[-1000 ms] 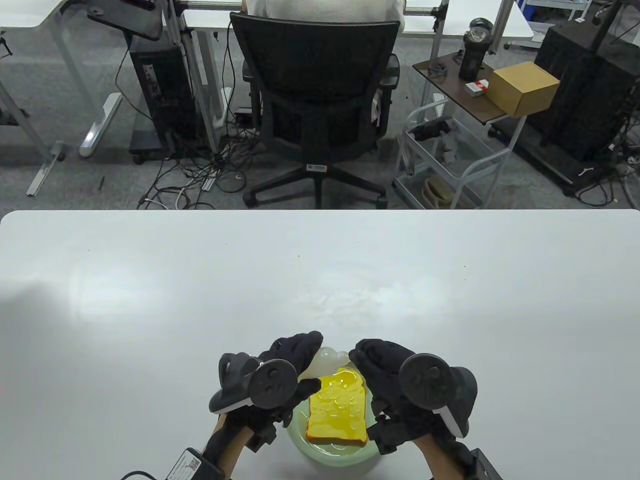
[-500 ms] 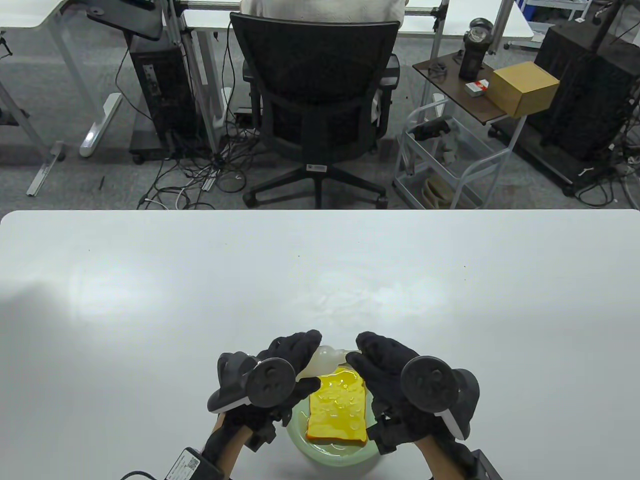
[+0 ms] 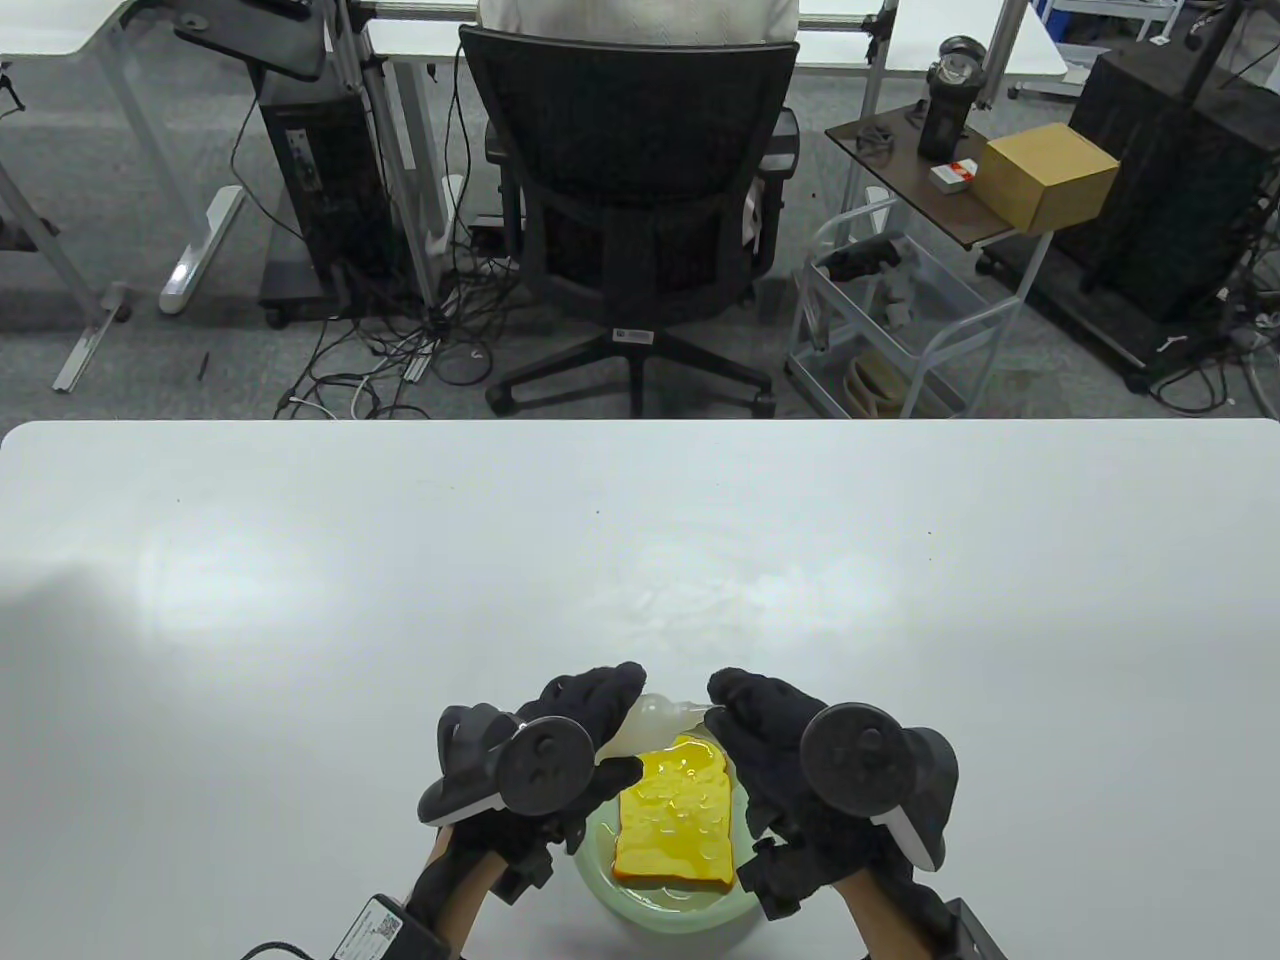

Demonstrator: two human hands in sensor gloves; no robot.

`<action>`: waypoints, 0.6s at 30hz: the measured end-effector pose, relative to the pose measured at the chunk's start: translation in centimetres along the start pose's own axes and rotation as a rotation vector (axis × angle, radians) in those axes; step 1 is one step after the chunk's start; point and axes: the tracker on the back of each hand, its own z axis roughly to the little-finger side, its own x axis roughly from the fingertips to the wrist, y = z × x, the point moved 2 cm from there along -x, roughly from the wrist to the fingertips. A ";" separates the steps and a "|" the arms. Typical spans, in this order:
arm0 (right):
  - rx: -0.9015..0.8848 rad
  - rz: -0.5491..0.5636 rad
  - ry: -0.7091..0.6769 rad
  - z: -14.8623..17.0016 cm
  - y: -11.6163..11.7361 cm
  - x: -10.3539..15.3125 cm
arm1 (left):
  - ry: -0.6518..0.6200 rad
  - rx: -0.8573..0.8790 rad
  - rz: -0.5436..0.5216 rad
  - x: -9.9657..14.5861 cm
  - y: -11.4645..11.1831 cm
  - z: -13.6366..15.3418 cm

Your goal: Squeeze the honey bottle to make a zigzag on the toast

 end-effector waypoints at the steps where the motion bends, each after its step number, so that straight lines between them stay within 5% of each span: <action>1: -0.007 0.011 0.006 0.1 -0.1 0.0 | 0.000 0.008 -0.007 0.0 0.1 0.1; 8: 0.057 0.149 0.039 0.2 -0.4 0.4 | -0.002 0.006 -0.008 0.0 0.1 -0.1; 18: 0.028 0.013 0.019 -0.1 0.2 0.1 | 0.000 -0.005 -0.004 0.0 0.0 -0.1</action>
